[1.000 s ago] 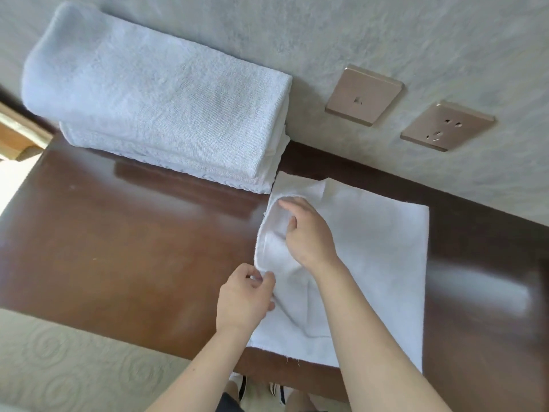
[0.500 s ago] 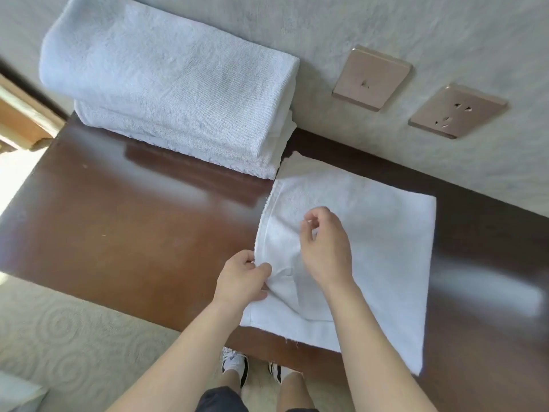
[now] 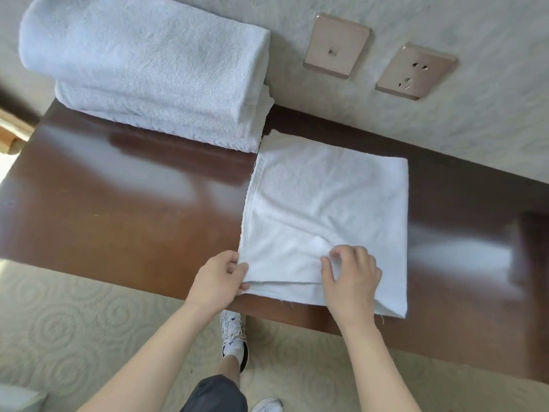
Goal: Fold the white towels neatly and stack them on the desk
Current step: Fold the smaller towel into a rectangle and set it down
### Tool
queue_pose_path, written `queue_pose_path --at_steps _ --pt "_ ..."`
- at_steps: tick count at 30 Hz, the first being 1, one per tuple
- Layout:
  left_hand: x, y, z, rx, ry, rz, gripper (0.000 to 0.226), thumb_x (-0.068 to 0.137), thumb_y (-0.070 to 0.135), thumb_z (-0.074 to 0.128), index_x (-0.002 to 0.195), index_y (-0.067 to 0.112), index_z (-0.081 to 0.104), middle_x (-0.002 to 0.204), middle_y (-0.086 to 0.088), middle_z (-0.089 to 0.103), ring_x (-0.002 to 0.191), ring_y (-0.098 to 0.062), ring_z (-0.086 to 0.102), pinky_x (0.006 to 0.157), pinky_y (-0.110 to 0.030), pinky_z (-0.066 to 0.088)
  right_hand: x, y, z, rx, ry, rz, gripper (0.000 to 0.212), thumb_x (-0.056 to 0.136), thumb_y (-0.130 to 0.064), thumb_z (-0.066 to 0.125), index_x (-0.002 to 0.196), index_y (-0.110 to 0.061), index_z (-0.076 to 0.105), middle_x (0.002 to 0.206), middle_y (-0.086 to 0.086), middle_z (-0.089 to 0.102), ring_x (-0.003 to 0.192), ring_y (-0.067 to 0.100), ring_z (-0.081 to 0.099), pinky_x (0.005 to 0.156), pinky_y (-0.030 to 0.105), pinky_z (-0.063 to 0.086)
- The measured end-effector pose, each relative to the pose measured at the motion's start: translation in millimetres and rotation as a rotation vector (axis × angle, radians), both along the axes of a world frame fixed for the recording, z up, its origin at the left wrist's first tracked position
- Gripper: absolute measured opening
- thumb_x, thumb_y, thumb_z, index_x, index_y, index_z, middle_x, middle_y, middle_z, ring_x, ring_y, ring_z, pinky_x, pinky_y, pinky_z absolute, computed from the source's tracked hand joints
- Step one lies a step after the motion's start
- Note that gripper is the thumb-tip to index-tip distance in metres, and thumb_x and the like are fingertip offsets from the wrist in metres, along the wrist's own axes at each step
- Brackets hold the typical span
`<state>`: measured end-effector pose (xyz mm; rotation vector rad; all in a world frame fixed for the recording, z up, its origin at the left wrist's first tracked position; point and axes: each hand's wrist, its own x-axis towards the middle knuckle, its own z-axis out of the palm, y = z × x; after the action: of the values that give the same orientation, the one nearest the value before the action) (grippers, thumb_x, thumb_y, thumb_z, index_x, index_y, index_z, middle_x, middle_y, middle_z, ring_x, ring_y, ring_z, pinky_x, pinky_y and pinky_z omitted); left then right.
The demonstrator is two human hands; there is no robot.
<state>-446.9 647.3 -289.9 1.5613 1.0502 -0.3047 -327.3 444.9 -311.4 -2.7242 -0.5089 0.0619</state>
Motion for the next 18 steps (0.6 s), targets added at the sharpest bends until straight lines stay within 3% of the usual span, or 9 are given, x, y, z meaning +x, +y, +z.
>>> queue_pose_path --at_steps 4,7,10,12,14,16,18 --pt "-13 -6 -1 0.051 -0.065 0.000 0.022 0.103 0.017 0.040 0.098 0.016 0.062 0.095 -0.010 0.069 0.069 -0.002 0.068 0.078 -0.035 0.057 -8 -44 -10 -0.052 0.008 0.044 0.019 0.092 -0.036 0.067 0.100 -0.019 0.063 0.102 -0.002 0.054 0.099 0.025 0.054 0.086 0.039 0.034" --pt "-21 -12 -4 0.162 -0.099 -0.097 0.017 0.102 0.019 0.042 0.104 0.023 0.059 0.090 -0.002 0.067 0.079 -0.011 0.066 0.085 -0.042 0.053 -17 -67 -17 -0.045 -0.015 0.055 0.037 0.094 -0.048 0.051 0.113 -0.018 0.063 0.117 0.002 0.055 0.116 0.027 0.053 0.095 0.047 0.037" --pt "-22 -22 -13 0.356 -0.098 -0.141 0.023 0.100 0.018 0.046 0.122 0.019 0.050 0.089 0.004 0.062 0.079 -0.011 0.057 0.070 -0.036 0.040 -25 -82 -23 -0.061 0.028 0.074 0.050 0.094 -0.051 0.043 0.129 -0.020 0.059 0.138 0.006 0.050 0.136 0.032 0.044 0.108 0.057 0.033" --pt "-23 -29 -19 0.477 -0.099 -0.113 0.031 0.098 0.015 0.050 0.128 0.013 0.047 0.095 -0.002 0.062 0.084 -0.021 0.058 0.072 -0.036 0.039 -28 -88 -24 -0.088 0.056 0.094 0.049 0.096 -0.051 0.043 0.136 -0.023 0.055 0.145 0.006 0.047 0.142 0.031 0.037 0.113 0.057 0.028" --pt "-25 -37 -26 0.725 -0.119 -0.156 0.039 0.091 0.010 0.058 0.129 0.007 0.052 0.110 -0.012 0.060 0.098 -0.035 0.055 0.083 -0.043 0.043 -29 -91 -24 -0.093 0.008 0.101 0.042 0.095 -0.047 0.050 0.130 -0.024 0.059 0.140 0.008 0.050 0.136 0.031 0.043 0.110 0.054 0.031" --pt "-27 -48 -32 0.986 -0.179 -0.278 0.045 0.082 0.011 0.067 0.126 0.009 0.060 0.117 -0.015 0.058 0.102 -0.038 0.052 0.086 -0.046 0.043 -31 -93 -25 -0.076 -0.070 0.112 0.027 0.095 -0.038 0.061 0.115 -0.020 0.064 0.128 0.011 0.055 0.125 0.033 0.050 0.102 0.052 0.036" --pt "-25 -56 -33 1.028 -0.306 -0.450 0.042 0.079 0.020 0.076 0.119 0.018 0.067 0.123 -0.006 0.061 0.107 -0.032 0.054 0.085 -0.045 0.045 -33 -94 -28 -0.063 -0.127 0.133 0.014 0.092 -0.027 0.067 0.102 -0.016 0.066 0.116 0.010 0.057 0.115 0.035 0.055 0.095 0.053 0.041"
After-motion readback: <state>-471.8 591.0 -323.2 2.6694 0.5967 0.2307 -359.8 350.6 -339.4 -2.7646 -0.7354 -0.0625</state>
